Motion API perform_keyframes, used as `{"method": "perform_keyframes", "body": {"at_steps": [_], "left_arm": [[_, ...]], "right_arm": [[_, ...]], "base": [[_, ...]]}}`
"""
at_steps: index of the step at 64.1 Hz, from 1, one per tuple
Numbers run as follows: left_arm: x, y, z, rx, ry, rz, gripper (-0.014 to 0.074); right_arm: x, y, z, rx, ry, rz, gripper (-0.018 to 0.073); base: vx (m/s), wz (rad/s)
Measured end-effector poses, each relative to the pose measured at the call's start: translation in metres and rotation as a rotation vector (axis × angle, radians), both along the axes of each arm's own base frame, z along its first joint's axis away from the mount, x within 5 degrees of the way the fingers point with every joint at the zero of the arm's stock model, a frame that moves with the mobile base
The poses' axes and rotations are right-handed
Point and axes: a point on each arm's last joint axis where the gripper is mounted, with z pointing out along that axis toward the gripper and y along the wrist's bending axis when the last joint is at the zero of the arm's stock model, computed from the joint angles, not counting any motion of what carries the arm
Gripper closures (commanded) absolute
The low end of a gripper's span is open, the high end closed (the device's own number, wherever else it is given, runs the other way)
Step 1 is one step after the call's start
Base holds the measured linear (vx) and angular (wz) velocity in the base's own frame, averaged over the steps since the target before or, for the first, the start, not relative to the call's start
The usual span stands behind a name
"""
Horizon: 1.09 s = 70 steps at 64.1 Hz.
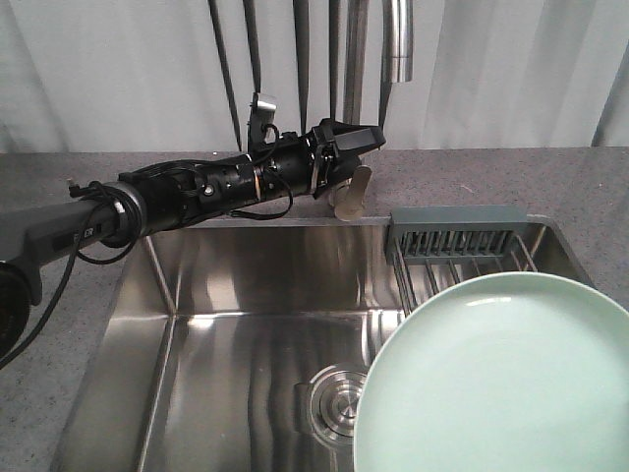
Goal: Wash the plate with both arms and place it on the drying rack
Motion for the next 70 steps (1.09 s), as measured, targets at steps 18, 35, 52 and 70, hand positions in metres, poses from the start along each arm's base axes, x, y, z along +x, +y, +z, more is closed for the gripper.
{"method": "perform_keyframes", "body": {"at_steps": [18,35,52,70], "left_arm": [[-0.007,-0.002,-0.003,0.085,0.010,-0.105,0.0020],[-0.006,0.002,0.000,0.068,0.013,-0.123,0.0050],[-0.004,0.033,0.013,-0.065,0.020,-0.195,0.0346],[0.004,0.089,0.035,0.069,-0.061,-0.136,0.0603]], "right_arm": [[0.000,0.000,0.000,0.000,0.001,0.000,0.0561],[0.000,0.000,0.000,0.000,0.001,0.000,0.0561],[0.000,0.000,0.000,0.000,0.001,0.000,0.0561],[0.000,0.000,0.000,0.001,0.001,0.001,0.0561]], "base": [[0.00,0.00],[0.00,0.00],[0.00,0.00],[0.00,0.00]]}}
